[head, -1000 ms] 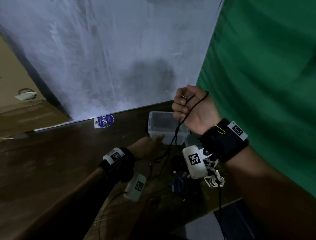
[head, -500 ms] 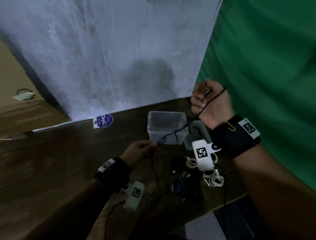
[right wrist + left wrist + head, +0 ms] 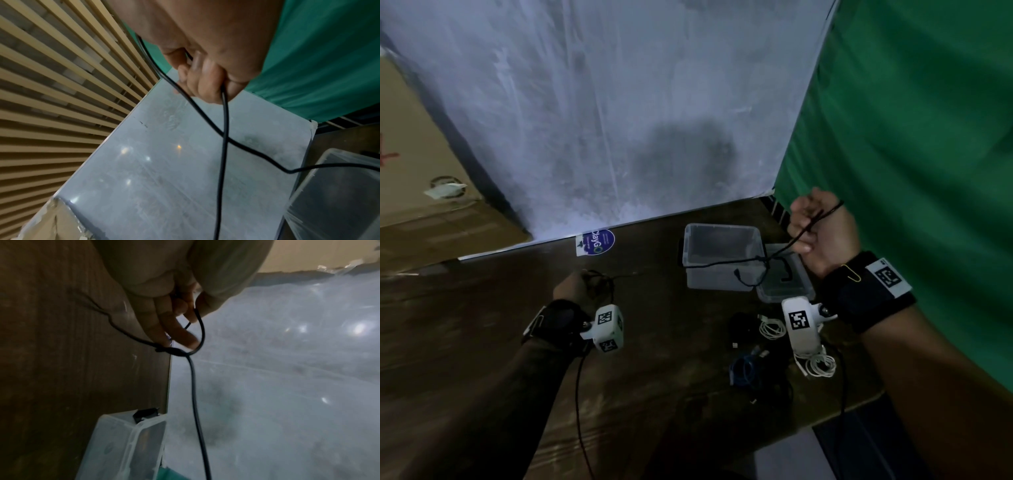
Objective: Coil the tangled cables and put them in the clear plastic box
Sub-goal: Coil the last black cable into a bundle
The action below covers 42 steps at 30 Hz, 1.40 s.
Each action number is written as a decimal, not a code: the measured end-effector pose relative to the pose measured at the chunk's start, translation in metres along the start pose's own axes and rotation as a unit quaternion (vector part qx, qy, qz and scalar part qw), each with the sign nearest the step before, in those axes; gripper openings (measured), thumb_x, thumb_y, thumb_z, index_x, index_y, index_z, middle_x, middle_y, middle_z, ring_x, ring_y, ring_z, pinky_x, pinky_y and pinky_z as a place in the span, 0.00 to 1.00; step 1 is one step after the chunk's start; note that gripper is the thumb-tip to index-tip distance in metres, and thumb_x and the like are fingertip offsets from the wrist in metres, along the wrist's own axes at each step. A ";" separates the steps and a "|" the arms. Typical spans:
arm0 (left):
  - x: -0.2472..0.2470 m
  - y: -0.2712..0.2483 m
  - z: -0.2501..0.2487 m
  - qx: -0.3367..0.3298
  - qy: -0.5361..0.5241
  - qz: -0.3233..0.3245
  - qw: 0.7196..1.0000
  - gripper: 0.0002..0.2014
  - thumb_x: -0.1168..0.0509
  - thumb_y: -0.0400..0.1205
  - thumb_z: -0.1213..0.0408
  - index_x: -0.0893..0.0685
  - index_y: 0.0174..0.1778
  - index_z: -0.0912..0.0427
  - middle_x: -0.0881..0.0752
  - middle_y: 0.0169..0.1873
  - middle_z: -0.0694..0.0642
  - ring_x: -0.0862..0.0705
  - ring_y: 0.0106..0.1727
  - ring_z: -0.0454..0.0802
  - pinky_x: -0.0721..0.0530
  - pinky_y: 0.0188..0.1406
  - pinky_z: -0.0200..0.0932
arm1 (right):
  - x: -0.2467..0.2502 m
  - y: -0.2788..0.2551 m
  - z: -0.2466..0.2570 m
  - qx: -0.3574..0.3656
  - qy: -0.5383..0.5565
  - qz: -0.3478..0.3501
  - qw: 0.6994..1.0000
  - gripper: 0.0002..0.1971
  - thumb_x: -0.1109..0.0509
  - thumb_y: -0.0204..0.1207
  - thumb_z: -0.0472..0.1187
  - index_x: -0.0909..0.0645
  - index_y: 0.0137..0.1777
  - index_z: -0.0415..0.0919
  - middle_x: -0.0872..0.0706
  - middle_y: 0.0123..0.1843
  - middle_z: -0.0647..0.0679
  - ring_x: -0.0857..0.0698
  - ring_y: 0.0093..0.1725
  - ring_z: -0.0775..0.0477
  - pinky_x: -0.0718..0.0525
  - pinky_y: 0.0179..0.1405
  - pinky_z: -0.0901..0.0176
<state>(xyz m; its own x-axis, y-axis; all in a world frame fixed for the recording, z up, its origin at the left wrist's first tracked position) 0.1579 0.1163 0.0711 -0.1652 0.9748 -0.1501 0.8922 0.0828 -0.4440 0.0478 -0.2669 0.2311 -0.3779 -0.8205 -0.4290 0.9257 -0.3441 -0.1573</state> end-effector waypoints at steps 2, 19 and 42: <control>-0.006 0.000 0.003 -0.004 0.010 0.024 1.000 0.07 0.44 0.86 0.61 0.22 0.45 0.55 0.17 0.47 0.59 0.18 0.41 0.48 0.17 0.40 0.42 | -0.004 -0.001 0.001 0.027 -0.045 0.008 0.999 0.13 0.39 0.81 0.48 0.23 0.36 0.45 0.34 0.22 0.56 0.40 0.17 0.59 0.45 0.13 0.72; -0.129 -0.126 -0.099 -0.263 0.029 0.379 0.887 0.09 0.43 0.85 0.64 0.22 0.46 0.66 0.18 0.28 0.58 0.22 0.24 0.53 0.22 0.27 0.39 | -0.097 -0.028 -0.074 0.039 -0.352 0.192 0.915 0.08 0.33 0.83 0.47 0.14 0.54 0.48 0.18 0.35 0.54 0.25 0.31 0.57 0.30 0.29 0.62; -0.089 -0.061 -0.093 -0.335 0.264 0.081 0.901 0.07 0.30 0.80 0.65 0.19 0.36 0.55 0.23 0.24 0.48 0.25 0.26 0.44 0.23 0.29 0.32 | -0.040 -0.012 -0.018 0.108 -0.380 0.060 0.917 0.17 0.26 0.78 0.46 0.25 0.29 0.48 0.27 0.23 0.54 0.32 0.17 0.62 0.35 0.17 0.71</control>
<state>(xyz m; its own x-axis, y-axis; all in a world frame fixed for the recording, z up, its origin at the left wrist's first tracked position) 0.1570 0.0440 0.1937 0.0549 0.9332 0.3551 0.9691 -0.1355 0.2063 0.0522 -0.2219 0.2342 -0.2525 -0.9112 0.3256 0.9674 -0.2446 0.0655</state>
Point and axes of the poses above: each hand's wrist, its own y-axis towards the middle knuckle, its own x-axis out of the back of the hand, z = x × y, the point moved 6 cm from there along y, towards the middle knuckle
